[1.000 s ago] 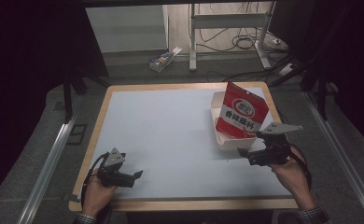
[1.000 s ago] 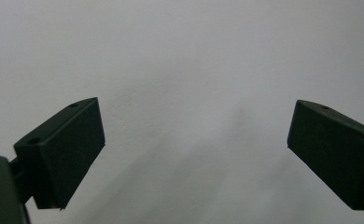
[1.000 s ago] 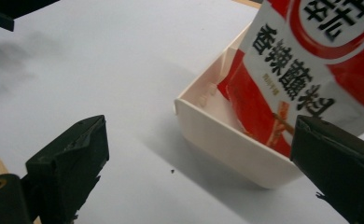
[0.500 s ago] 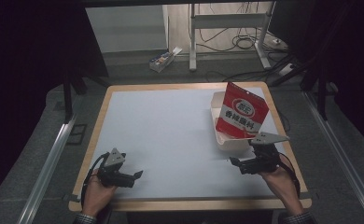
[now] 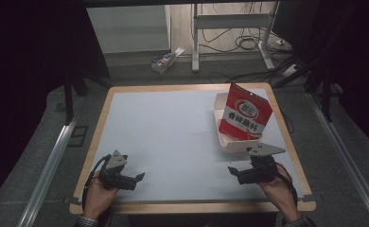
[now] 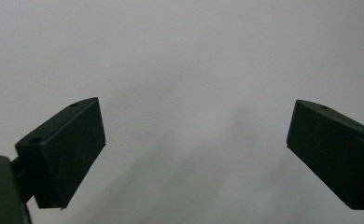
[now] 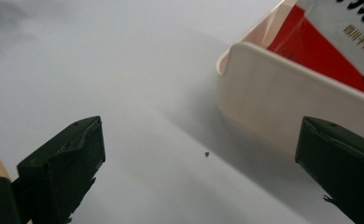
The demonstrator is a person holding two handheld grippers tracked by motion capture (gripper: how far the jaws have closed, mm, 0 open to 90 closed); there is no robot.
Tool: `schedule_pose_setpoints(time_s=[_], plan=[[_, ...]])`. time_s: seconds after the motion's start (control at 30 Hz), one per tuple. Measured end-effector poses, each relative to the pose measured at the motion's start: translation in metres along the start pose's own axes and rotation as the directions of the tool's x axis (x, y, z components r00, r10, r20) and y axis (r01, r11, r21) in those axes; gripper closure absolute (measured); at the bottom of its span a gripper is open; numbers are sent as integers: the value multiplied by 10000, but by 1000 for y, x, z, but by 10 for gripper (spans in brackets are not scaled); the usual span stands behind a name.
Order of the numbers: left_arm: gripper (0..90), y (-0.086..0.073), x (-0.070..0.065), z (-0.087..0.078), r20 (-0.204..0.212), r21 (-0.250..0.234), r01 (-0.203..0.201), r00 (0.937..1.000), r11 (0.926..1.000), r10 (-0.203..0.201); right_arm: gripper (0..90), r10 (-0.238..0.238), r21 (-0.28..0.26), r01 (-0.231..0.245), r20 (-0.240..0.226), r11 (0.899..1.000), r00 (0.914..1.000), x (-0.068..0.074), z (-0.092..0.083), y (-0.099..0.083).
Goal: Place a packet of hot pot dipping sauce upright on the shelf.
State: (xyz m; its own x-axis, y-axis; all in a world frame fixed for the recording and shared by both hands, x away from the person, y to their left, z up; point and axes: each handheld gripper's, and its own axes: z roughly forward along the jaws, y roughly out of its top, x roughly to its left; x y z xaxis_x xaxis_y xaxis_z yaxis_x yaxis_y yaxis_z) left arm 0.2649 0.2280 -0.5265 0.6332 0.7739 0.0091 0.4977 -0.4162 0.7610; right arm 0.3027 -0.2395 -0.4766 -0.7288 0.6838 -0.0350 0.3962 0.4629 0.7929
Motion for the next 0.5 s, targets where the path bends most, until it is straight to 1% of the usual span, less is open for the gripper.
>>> schedule_pose_setpoints(time_s=[0.17, 0.33, 0.5], plan=[[42, 0, 0, 0, 24, 16, -16, 10000, 10000, 16, 14, 42, 201, -40, -122, 9998, 9999, 2, 8, -9], [42, 0, -1, 0, 7, 25, -64, 10000, 10000, 64, 15, 21, 673, -9, -176, 9977, 9998, 4, 18, -17], [42, 0, -1, 1, 4, -10, -56, 10000, 10000, 56, 15, -36, 770, 54, -229, 9970, 9997, 5, 21, -18]])
